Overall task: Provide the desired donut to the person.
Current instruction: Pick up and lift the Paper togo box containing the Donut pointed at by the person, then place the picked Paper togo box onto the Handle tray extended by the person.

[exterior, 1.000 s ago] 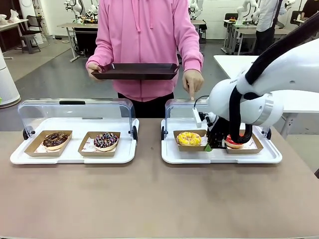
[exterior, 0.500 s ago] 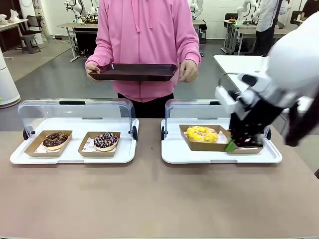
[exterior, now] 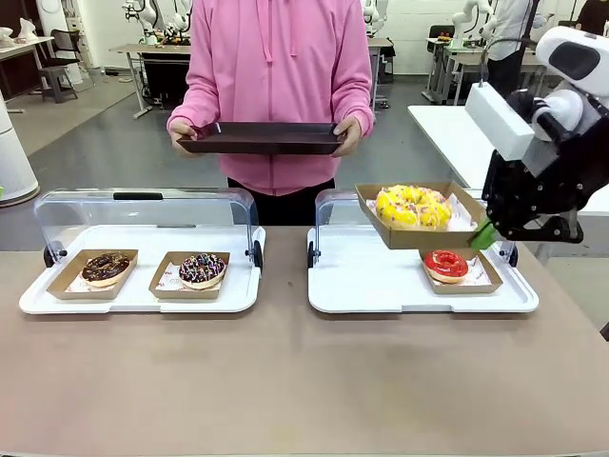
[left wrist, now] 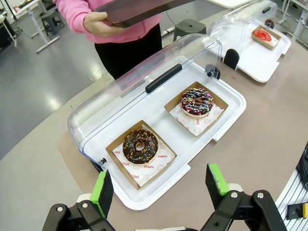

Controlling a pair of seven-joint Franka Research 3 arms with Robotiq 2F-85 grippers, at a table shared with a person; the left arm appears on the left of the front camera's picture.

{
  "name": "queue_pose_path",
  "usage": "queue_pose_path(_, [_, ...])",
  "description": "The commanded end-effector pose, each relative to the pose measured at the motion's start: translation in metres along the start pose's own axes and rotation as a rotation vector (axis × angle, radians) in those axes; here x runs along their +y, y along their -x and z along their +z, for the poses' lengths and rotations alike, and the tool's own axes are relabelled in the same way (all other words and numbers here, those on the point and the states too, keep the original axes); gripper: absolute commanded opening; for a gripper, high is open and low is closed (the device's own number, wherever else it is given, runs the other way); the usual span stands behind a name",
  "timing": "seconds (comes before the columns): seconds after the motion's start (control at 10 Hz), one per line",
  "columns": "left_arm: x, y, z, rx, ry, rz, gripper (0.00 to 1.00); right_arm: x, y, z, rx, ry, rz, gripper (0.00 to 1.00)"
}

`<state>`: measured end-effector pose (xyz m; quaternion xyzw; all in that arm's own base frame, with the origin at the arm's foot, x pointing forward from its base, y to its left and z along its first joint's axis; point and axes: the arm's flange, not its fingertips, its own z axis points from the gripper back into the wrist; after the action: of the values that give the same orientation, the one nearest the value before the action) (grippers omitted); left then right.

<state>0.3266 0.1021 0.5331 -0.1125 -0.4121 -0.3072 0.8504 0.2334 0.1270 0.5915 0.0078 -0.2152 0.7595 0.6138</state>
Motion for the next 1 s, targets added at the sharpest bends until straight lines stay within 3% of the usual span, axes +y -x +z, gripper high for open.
queue_pose_path(0.0, [0.001, 0.001, -0.001, -0.003, 0.004, -0.001, 1.0, -0.016, 0.003, -0.02, -0.023, -0.01, -0.03, 0.0])
queue_pose_path(0.1, [0.001, 0.001, -0.001, -0.003, 0.004, -0.001, 1.0, 0.0, 0.0, 0.0, 0.0, 0.0, 0.0, 0.0])
queue_pose_path(0.9, [0.001, 0.001, -0.001, -0.003, 0.004, -0.001, 1.0, 0.0, 0.0, 0.0, 0.0, 0.0, 0.0, 0.0])
